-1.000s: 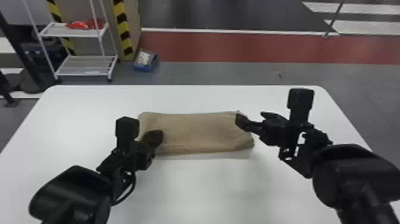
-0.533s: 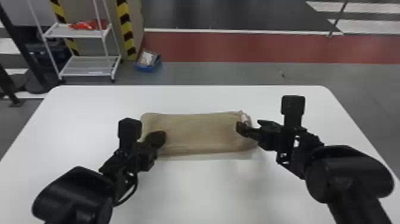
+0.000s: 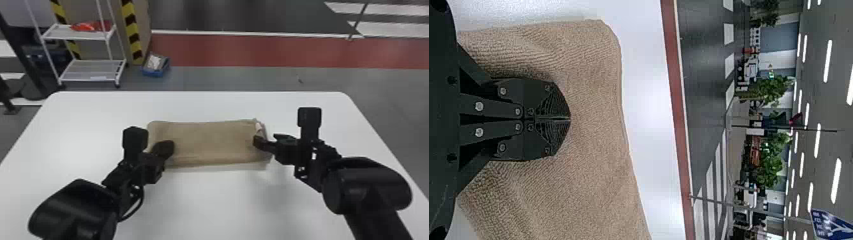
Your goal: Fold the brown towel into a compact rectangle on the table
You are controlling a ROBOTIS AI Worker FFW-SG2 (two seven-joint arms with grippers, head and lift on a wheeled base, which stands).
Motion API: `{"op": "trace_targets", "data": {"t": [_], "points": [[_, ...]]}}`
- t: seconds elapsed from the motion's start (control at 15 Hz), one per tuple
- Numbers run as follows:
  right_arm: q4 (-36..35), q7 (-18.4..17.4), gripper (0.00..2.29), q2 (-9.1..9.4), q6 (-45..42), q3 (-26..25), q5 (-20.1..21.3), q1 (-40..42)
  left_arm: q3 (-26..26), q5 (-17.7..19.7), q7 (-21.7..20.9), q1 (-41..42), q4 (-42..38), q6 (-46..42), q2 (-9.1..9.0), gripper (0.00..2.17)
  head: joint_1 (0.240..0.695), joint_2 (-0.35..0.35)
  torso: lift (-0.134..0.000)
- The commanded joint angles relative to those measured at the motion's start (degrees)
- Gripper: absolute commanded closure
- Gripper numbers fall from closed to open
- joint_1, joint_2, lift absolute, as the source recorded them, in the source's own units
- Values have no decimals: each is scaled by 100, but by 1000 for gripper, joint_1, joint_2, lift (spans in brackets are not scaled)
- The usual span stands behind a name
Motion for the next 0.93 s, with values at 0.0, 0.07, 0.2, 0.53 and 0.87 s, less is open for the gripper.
{"op": "trace_targets", "data": {"t": [0.0,0.07,0.2,0.53,0.87], "points": [[123,21,407,0,0,23,8,-70,0,0,5,0,-8,0,2,1720,695,-52,-123],[193,56,414,0,0,23,0,-105,0,0,5,0,-8,18,2,1720,695,-53,-123],[228,65,505,9,88,14,-123,-131,0,-9,5,0,-8,18,2,1720,695,-51,-123],[342,250,920,26,387,23,-194,-263,0,-9,-4,-35,1,18,2,1720,695,-44,-123],[131,408,1295,26,405,-65,-475,-175,0,-18,-30,-79,1,35,2,1720,695,-35,-123]]}}
